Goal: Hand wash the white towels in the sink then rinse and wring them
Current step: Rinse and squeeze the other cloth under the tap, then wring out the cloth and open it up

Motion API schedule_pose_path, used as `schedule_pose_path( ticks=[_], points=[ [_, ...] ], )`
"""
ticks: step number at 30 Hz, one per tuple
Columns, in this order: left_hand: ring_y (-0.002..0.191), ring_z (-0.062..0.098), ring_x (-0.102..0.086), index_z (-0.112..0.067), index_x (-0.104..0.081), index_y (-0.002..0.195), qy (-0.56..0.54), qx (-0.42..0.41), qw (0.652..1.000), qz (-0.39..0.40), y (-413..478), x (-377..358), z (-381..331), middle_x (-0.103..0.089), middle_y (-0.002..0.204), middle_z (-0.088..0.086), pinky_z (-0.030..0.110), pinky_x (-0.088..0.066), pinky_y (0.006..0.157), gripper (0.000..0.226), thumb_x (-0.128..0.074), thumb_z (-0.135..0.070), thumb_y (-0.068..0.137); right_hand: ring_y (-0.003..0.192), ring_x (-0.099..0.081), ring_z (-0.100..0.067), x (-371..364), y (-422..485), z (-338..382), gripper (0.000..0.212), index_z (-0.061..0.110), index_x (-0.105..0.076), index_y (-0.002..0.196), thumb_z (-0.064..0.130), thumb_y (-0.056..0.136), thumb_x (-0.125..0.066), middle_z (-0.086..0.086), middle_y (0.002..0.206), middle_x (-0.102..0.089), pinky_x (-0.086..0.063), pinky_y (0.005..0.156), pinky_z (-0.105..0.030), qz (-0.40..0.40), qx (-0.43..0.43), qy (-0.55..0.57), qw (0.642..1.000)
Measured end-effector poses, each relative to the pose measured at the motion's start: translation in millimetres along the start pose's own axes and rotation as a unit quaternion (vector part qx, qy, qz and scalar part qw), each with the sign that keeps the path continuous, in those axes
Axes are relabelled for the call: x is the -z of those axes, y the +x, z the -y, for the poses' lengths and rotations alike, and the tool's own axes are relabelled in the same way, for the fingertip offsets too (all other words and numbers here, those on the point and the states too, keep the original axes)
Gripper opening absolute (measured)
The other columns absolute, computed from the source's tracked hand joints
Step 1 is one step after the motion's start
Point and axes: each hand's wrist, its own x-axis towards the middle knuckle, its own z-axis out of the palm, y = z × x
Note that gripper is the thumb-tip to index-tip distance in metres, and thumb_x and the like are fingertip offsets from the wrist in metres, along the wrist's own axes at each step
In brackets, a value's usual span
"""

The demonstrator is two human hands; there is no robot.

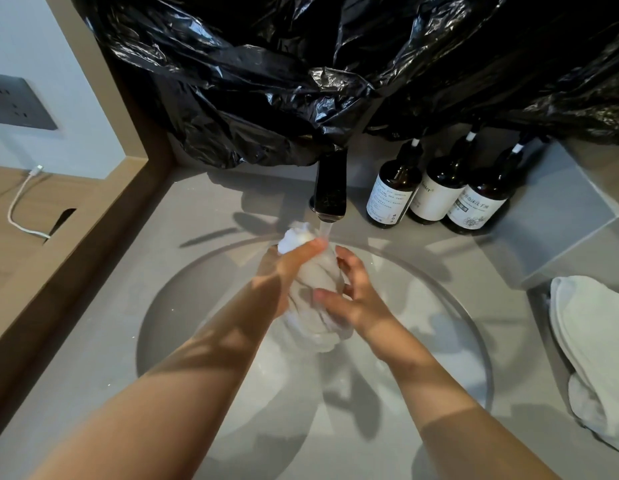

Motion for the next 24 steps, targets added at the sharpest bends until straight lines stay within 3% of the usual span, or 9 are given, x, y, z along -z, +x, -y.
schedule_pose_path(
  ticks=[2, 4, 7, 9, 12, 15, 19, 21, 24],
  points=[
    [0.083, 0.026, -0.07, -0.013, -0.066, 0.102, -0.01, -0.006, 0.999, 0.041, -1.1, -0.5, -1.0, -0.071, 0.097, 0.013, 0.035, -0.058, 0.073, 0.04, -0.067, -0.047, 0.082, 0.111, -0.053, -0.009, -10.9, 10.6, 0.2, 0.088, 0.03, -0.027, 0.142, 0.029, 0.073, -0.081, 0.013, 0.126, -0.046, -0.044, 0.089, -0.019, -0.012, -0.013, -0.029, 0.999],
    [0.087, 0.026, -0.071, -0.009, -0.068, 0.109, 0.007, -0.024, 0.994, 0.105, -5.0, 1.8, -1.8, -0.072, 0.101, 0.014, 0.035, -0.059, 0.077, 0.054, -0.069, -0.053, 0.078, 0.109, -0.059, -0.017, -16.2, 16.6, 0.3, 0.085, 0.026, -0.036, 0.138, 0.04, 0.068, -0.082, 0.003, 0.126, -0.056, -0.05, 0.093, -0.032, -0.05, -0.046, 0.055, 0.996],
    [0.1, 0.033, -0.067, -0.005, -0.062, 0.118, 0.096, -0.003, 0.981, 0.167, 0.0, 18.0, -1.4, -0.069, 0.11, 0.016, 0.048, -0.051, 0.093, 0.073, -0.077, -0.052, 0.064, 0.091, -0.067, -0.013, -15.2, 18.5, -0.7, 0.066, 0.023, -0.052, 0.119, 0.064, 0.071, -0.069, 0.006, 0.108, -0.067, -0.054, 0.078, -0.025, -0.052, -0.092, 0.163, 0.981],
    [0.101, 0.034, -0.067, -0.003, -0.062, 0.117, 0.113, 0.006, 0.977, 0.178, 1.2, 24.5, -1.3, -0.07, 0.11, 0.015, 0.049, -0.05, 0.095, 0.064, -0.076, -0.041, 0.068, 0.094, -0.07, -0.018, -13.5, 20.2, -1.0, 0.079, 0.018, -0.06, 0.118, 0.075, 0.064, -0.064, -0.001, 0.109, -0.071, -0.054, 0.086, -0.032, -0.054, -0.105, 0.148, 0.982],
    [0.098, 0.036, -0.068, -0.002, -0.064, 0.113, 0.096, 0.016, 0.985, 0.144, 3.5, 33.5, -5.5, -0.071, 0.105, 0.017, 0.049, -0.051, 0.093, 0.052, -0.08, -0.026, 0.069, 0.083, -0.07, -0.02, -5.4, 19.8, 9.1, 0.047, 0.013, -0.065, 0.098, 0.057, 0.08, -0.064, -0.004, 0.091, -0.073, -0.054, 0.077, -0.03, -0.104, -0.093, 0.098, 0.985],
    [0.091, 0.034, -0.069, -0.003, -0.065, 0.109, 0.065, -0.006, 0.991, 0.118, 6.7, 37.6, -7.3, -0.071, 0.101, 0.018, 0.04, -0.057, 0.078, 0.036, -0.075, -0.013, 0.076, 0.07, -0.066, -0.015, 7.8, 19.7, 18.1, 0.027, 0.017, -0.059, 0.082, 0.042, 0.082, -0.069, 0.002, 0.077, -0.068, -0.052, 0.069, -0.029, -0.119, -0.065, 0.071, 0.988],
    [0.092, 0.035, -0.069, -0.003, -0.058, 0.12, -0.028, -0.081, 0.991, 0.106, 10.7, 29.2, -6.2, -0.068, 0.107, 0.021, 0.039, -0.056, 0.073, 0.059, -0.076, -0.014, 0.065, 0.089, -0.065, -0.022, 2.8, 16.2, 23.2, 0.032, 0.019, -0.055, 0.095, 0.048, 0.085, -0.063, -0.004, 0.096, -0.067, -0.051, 0.083, -0.037, -0.088, -0.075, 0.102, 0.988],
    [0.094, 0.032, -0.067, -0.011, -0.053, 0.125, -0.057, -0.097, 0.989, 0.093, 10.8, 18.9, -3.6, -0.066, 0.11, 0.016, 0.042, -0.056, 0.077, 0.063, -0.078, -0.017, 0.068, 0.093, -0.064, -0.017, -6.6, 15.3, 26.5, 0.03, 0.024, -0.052, 0.102, 0.05, 0.09, -0.054, 0.0, 0.102, -0.065, -0.051, 0.075, -0.031, -0.071, -0.076, 0.112, 0.988],
    [0.103, 0.032, -0.066, -0.02, -0.048, 0.129, -0.027, -0.091, 0.989, 0.11, 7.7, 10.7, 1.7, -0.066, 0.116, 0.012, 0.051, -0.053, 0.087, 0.074, -0.085, -0.028, 0.064, 0.074, -0.061, -0.006, -5.7, 8.2, 43.4, 0.032, 0.022, -0.051, 0.115, 0.046, 0.097, -0.041, 0.003, 0.092, -0.062, -0.048, 0.053, -0.014, -0.045, -0.076, 0.082, 0.993]
  ],
)
